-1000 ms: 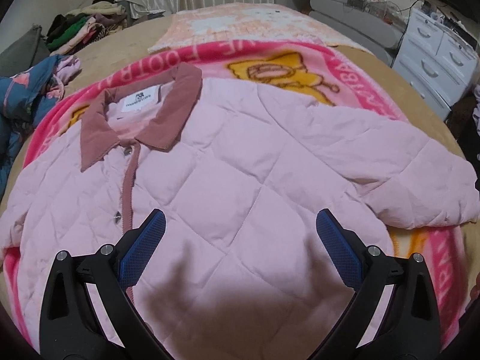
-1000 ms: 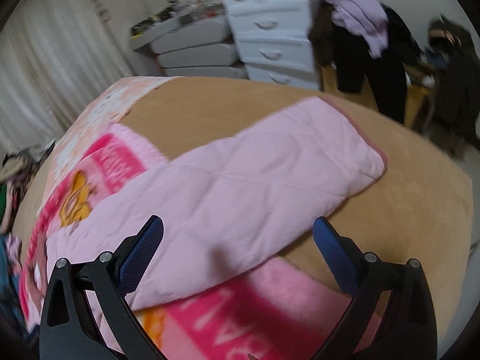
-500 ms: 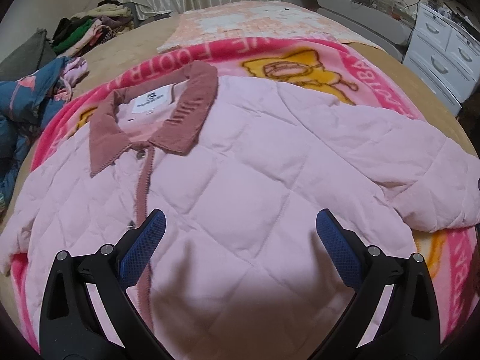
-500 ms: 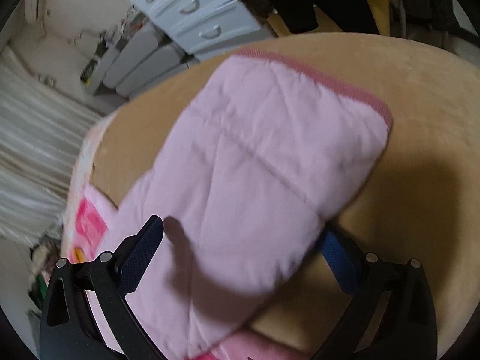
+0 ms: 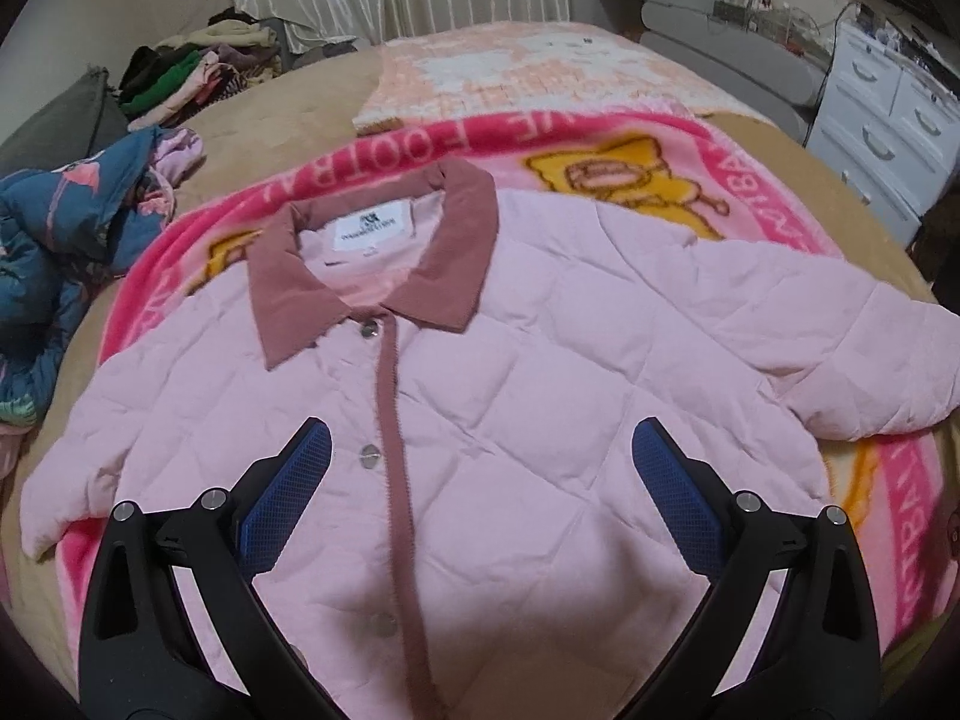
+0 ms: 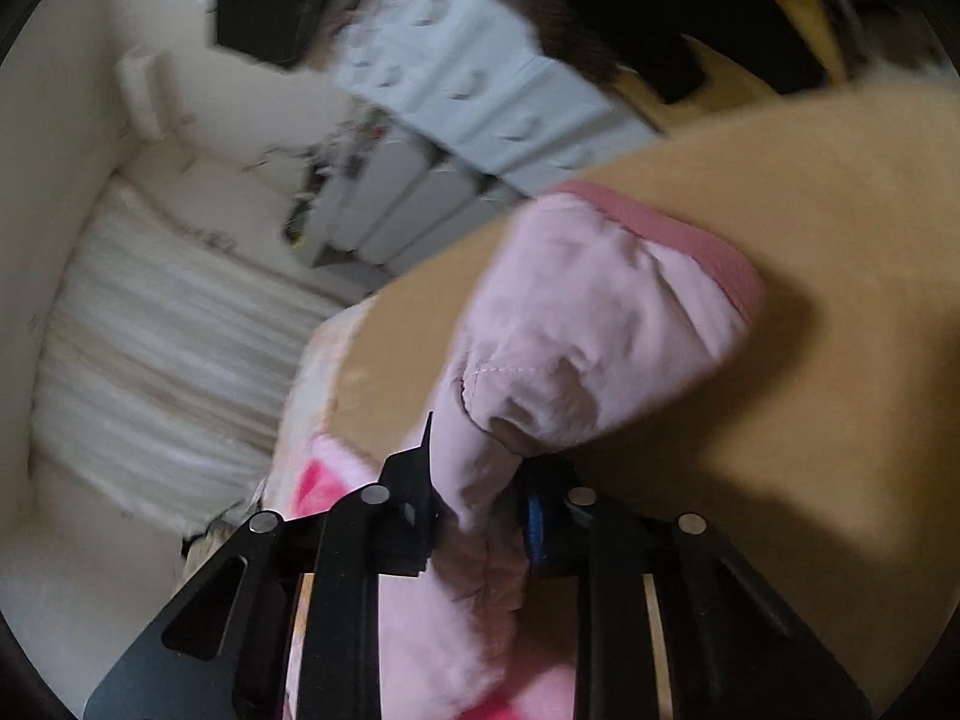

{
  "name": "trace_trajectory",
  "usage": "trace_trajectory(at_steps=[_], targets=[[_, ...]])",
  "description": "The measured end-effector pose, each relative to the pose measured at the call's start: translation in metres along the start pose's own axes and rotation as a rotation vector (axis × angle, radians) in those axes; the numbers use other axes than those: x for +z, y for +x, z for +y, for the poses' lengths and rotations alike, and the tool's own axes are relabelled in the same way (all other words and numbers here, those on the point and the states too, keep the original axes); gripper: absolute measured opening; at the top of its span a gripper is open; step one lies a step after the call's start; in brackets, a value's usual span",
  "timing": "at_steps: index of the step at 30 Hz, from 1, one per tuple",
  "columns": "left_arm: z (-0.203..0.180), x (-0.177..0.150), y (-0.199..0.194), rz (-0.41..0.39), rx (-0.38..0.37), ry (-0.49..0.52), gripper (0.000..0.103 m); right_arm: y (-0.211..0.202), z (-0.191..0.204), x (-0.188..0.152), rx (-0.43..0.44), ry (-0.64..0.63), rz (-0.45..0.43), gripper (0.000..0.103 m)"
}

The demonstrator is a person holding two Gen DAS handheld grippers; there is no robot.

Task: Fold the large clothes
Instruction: 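Lift the held sleeve and swing it across the jacket body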

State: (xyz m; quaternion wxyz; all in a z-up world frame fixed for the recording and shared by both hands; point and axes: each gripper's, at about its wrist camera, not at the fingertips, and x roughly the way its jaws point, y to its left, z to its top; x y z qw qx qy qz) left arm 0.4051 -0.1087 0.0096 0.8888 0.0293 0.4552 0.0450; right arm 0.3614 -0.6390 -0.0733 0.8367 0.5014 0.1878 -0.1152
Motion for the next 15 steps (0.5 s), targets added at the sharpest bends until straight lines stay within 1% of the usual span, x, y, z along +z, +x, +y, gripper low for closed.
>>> trace_trajectory(at_steps=[1,4,8,11,15], targets=[[0.003,0.0,-0.004,-0.006,-0.008,-0.008,0.094,-0.009,0.019,-0.001,0.031,-0.049,-0.007,0.021],[0.016,0.003,-0.02,-0.031,-0.021,-0.026,0.094,-0.03,0.059,-0.01,0.106,-0.14,-0.002,0.02],[0.036,0.005,-0.035,-0.058,-0.01,-0.042,0.094,-0.062,0.11,-0.025,0.179,-0.285,-0.014,0.02],[0.052,0.006,-0.044,-0.067,-0.009,-0.058,0.094,-0.079,0.145,-0.042,0.201,-0.387,-0.011,0.02],[0.076,0.007,-0.058,-0.09,-0.015,-0.078,0.094,-0.087,0.192,-0.063,0.221,-0.522,0.0,0.02]])
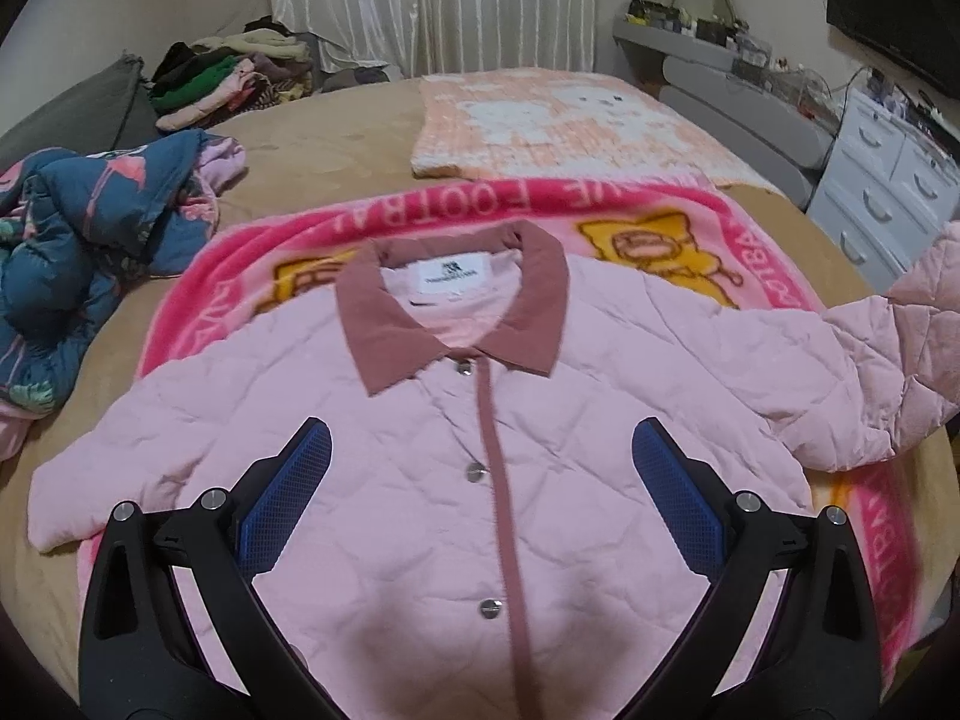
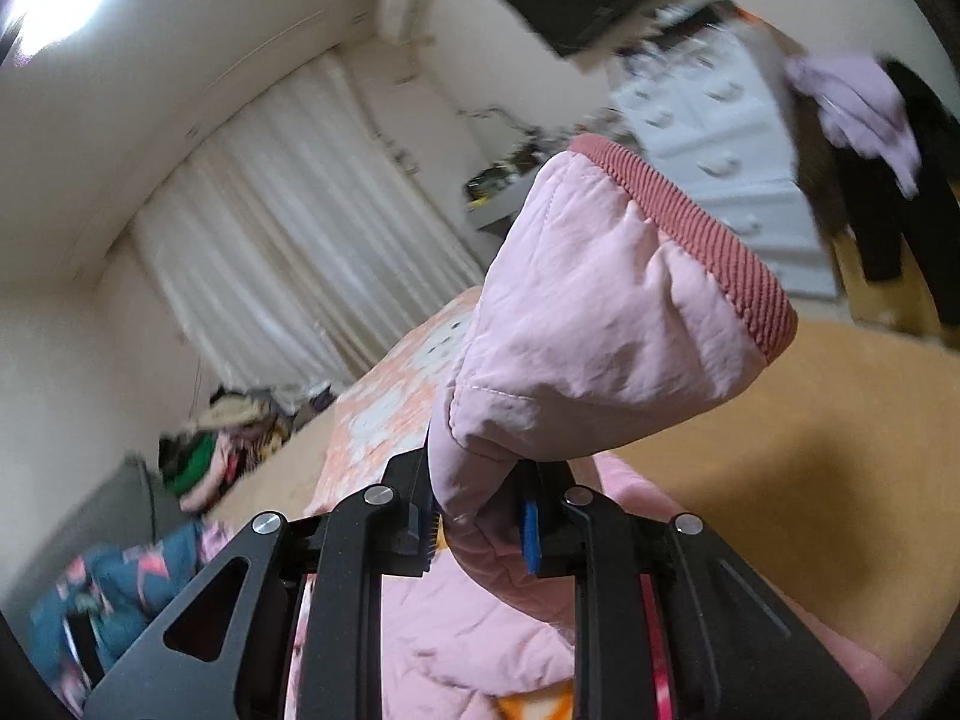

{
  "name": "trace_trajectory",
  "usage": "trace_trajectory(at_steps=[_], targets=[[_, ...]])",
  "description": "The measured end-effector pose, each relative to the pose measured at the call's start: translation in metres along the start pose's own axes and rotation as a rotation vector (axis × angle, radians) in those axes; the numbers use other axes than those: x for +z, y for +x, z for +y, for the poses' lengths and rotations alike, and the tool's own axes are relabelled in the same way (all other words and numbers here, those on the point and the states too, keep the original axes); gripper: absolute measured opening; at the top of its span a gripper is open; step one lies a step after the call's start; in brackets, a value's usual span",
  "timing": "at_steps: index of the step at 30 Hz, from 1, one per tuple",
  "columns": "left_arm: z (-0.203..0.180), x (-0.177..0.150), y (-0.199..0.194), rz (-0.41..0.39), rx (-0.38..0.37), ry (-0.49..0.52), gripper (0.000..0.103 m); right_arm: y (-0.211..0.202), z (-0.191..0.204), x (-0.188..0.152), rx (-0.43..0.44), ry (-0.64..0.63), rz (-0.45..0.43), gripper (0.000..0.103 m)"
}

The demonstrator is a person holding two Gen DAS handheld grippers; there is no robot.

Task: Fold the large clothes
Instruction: 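Lift the held sleeve and swing it across the jacket body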

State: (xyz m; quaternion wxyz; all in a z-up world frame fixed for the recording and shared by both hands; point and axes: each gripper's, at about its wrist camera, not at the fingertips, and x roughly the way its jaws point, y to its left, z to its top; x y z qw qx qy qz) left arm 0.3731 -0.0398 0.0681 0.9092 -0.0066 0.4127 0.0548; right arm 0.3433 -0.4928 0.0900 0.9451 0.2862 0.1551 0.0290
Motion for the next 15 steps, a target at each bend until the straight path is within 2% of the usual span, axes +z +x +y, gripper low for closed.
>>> trace_trajectory(at_steps=[8,15], targets=[[0.037,0.006,-0.018,-0.045,-0.025,-0.044,0.094,0.007,0.101,-0.001,0.082,-0.172,0.026,0.02],[0.073,0.012,-0.031,-0.072,-0.041,-0.091,0.094,0.011,0.163,-0.009,0.137,-0.232,0.032,0.02]])
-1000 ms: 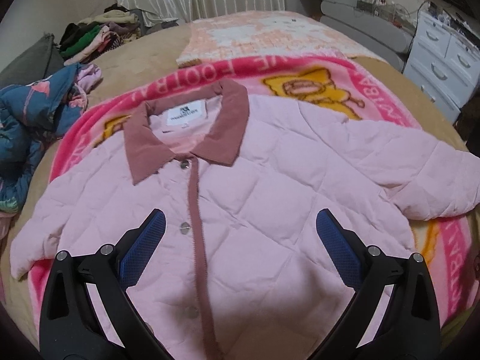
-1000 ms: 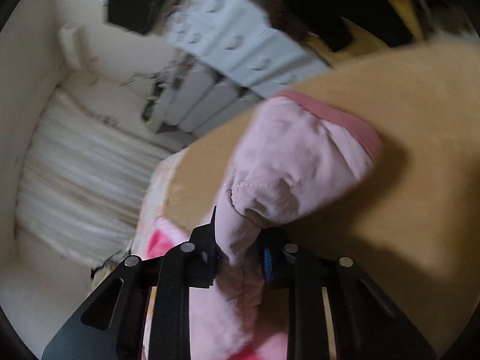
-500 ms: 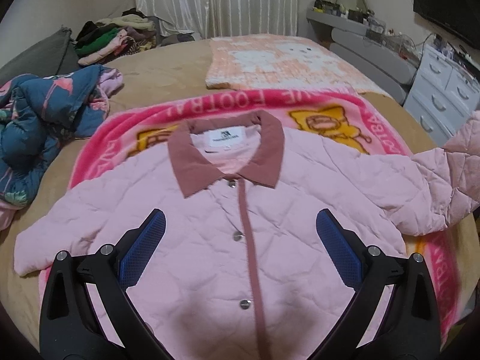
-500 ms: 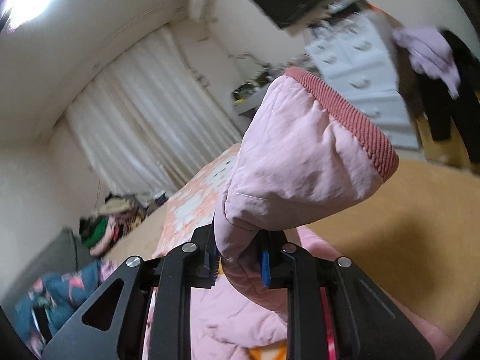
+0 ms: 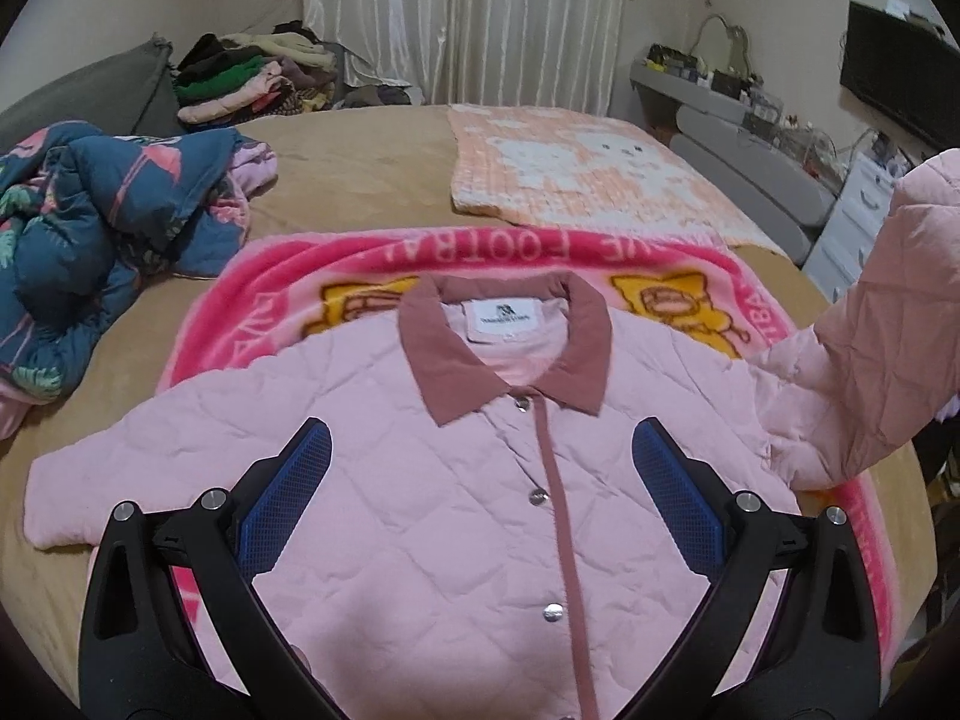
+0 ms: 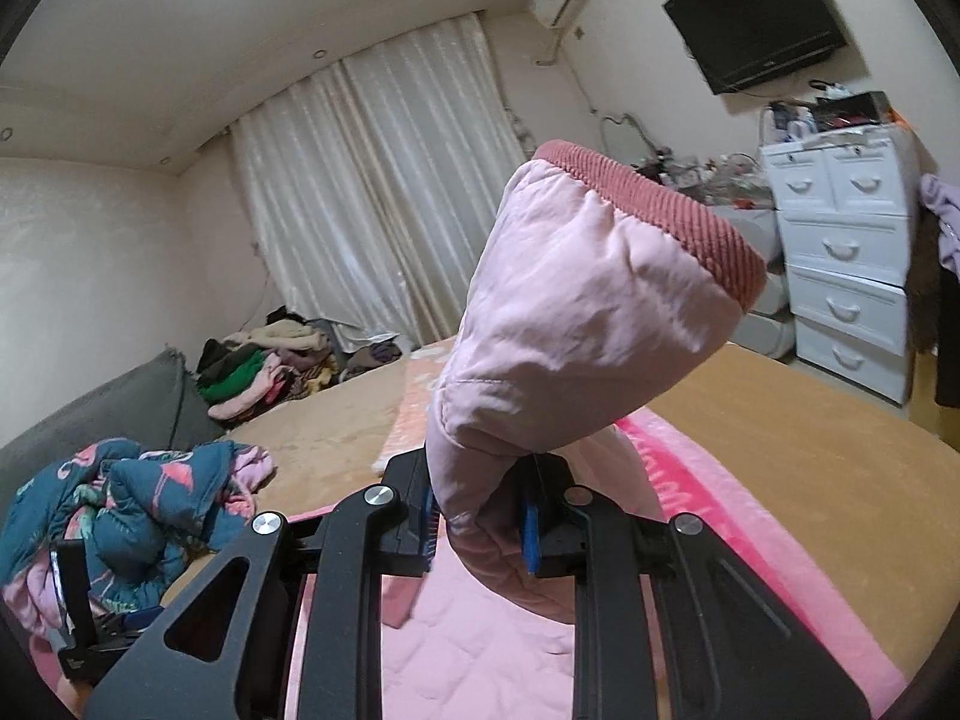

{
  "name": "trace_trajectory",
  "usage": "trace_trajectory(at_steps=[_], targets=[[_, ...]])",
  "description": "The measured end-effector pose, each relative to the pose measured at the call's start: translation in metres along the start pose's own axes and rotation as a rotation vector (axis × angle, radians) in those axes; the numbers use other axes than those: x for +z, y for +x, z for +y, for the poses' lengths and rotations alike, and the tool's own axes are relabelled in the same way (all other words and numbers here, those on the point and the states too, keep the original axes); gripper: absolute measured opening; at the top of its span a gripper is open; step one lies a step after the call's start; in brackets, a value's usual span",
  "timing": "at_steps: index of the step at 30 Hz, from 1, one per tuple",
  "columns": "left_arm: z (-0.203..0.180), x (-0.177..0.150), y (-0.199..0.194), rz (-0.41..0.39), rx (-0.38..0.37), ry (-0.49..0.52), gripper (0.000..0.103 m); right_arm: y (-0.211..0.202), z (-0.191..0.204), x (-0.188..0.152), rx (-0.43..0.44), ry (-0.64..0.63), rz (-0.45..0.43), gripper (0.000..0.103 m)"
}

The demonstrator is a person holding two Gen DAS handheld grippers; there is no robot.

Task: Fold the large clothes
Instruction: 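Lift the held sleeve and swing it across the jacket body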

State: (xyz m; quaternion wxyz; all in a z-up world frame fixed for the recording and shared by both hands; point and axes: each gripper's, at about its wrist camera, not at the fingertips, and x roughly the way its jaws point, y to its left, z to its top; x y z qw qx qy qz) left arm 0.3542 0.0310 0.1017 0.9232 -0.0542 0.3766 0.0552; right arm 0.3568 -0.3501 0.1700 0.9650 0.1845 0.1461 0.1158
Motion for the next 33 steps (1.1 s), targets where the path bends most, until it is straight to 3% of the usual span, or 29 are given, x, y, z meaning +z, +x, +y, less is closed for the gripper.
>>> trace_trajectory(at_steps=[11,22,33], targets=[[0.054,0.008,-0.023,-0.075,0.025,-0.085,0.094,0.014,0.084,-0.015,0.073,-0.09,0.03,0.02],[0.094,0.008,-0.033,-0.106,0.015,-0.161,0.094,0.039,0.143,-0.05,0.129,-0.16,0.094,0.02],[0.124,-0.003,-0.018,-0.071,-0.063,-0.237,0.094,0.069,0.177,-0.098,0.175,-0.195,0.17,0.02]])
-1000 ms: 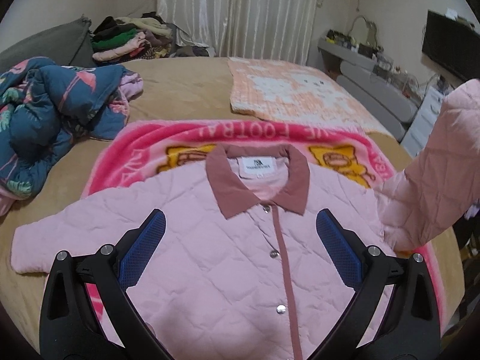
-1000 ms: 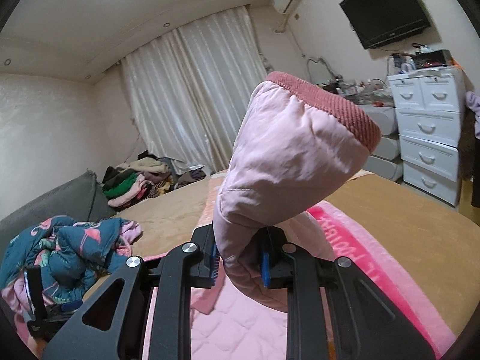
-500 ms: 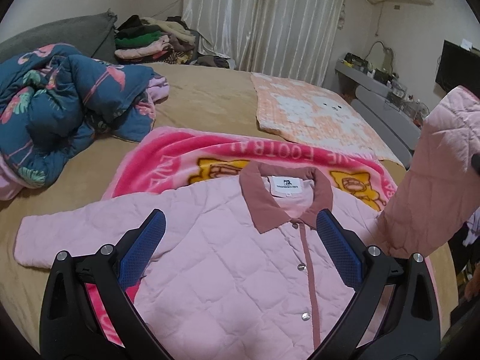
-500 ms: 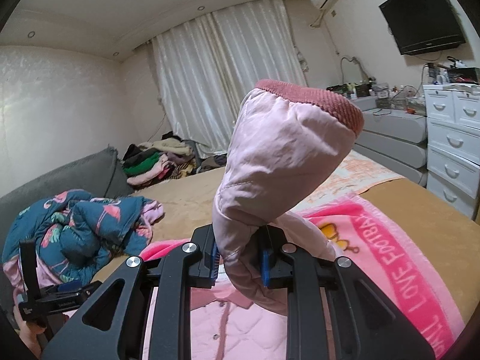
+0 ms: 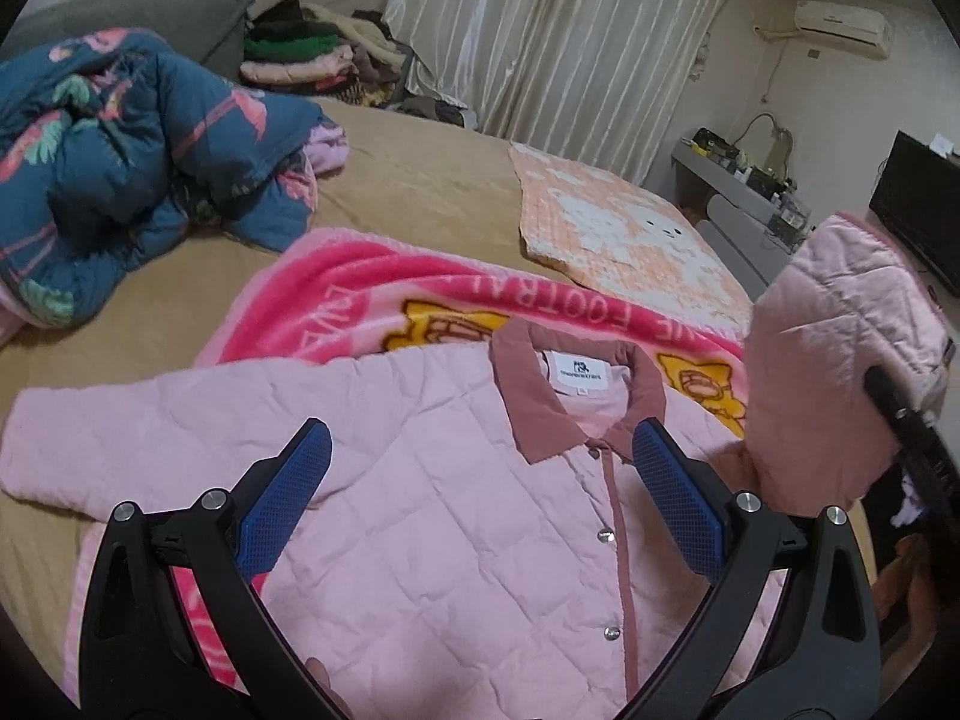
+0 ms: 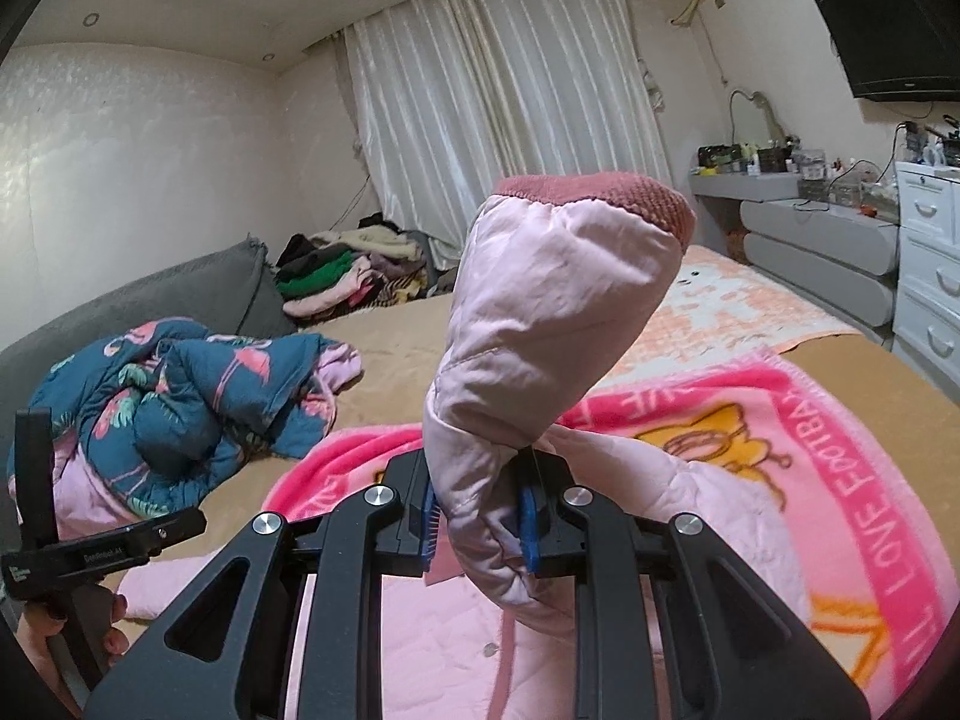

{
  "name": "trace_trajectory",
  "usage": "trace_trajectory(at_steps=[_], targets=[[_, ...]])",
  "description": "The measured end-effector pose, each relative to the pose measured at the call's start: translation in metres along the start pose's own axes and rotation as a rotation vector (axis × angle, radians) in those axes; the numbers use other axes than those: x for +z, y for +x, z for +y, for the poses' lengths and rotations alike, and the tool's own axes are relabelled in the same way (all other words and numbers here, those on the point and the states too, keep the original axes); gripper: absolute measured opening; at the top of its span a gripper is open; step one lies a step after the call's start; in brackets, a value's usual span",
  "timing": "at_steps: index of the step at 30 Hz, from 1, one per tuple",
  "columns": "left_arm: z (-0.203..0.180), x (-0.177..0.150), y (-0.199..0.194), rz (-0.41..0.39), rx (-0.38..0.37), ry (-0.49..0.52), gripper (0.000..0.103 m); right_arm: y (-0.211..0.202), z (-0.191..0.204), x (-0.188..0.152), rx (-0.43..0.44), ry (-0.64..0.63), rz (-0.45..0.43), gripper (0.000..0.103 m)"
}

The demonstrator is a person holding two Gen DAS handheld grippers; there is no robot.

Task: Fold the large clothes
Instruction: 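Lift the held sleeve and swing it across the jacket body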

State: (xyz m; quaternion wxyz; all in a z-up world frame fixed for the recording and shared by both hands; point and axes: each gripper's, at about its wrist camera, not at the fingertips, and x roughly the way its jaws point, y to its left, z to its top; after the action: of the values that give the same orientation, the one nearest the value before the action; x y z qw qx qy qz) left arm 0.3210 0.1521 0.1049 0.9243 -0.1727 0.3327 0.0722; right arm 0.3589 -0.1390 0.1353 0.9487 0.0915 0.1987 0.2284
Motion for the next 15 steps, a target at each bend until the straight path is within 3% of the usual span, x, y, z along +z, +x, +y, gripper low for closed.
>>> trace_trajectory(at_steps=[4,15], targets=[[0.017,-0.006,0.016,0.06,-0.045,-0.073,0.094,0.018,0.011,-0.016,0.013,-0.021,0.038,0.02],[0.048,-0.024,0.043,0.115,-0.025,-0.15,0.094,0.073,0.042,-0.083,0.038,-0.092,0.199,0.021]])
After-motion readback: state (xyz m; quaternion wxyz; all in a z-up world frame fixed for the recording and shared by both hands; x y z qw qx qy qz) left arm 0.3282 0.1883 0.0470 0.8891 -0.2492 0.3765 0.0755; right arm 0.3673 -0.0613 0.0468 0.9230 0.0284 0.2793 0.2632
